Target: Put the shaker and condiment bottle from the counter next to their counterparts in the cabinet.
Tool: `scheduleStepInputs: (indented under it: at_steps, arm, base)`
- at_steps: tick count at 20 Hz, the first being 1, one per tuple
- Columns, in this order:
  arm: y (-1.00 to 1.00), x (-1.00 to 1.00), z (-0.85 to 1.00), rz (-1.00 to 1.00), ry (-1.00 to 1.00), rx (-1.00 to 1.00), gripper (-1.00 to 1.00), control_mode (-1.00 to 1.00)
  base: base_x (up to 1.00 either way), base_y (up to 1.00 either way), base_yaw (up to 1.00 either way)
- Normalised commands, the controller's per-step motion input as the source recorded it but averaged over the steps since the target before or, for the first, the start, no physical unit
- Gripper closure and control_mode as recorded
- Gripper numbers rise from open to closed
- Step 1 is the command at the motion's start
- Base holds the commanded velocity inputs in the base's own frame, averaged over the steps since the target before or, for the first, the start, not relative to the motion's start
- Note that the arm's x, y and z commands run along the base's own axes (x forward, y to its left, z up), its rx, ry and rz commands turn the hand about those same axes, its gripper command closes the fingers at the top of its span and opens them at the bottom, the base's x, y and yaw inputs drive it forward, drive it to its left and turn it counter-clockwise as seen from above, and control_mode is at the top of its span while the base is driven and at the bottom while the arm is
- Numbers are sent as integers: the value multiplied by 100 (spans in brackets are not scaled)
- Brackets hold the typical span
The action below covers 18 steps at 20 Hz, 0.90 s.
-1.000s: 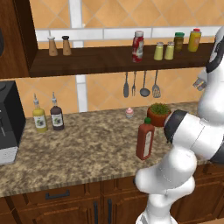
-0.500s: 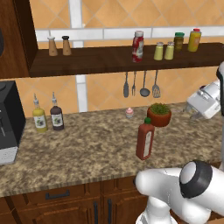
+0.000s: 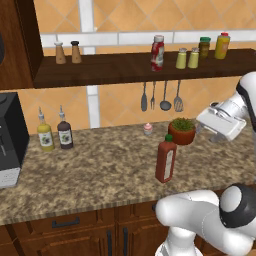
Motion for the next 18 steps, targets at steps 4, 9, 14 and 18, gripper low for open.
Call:
scheduleStepInputs:
  at_steps: [4,9,14,18]
  arm:
    - [-2,0,0,13,-13,1,-100,-100]
    - [4,1,-9,19,-10,5,-100,-100]
    - [27,12,-32,1,-5,4,-100,-100]
    - [29,26,-29,0,-3,0,-100,-100]
  base:
    - [0,0,0]
    - [0,0,0]
    - [0,0,0]
    - [0,0,0]
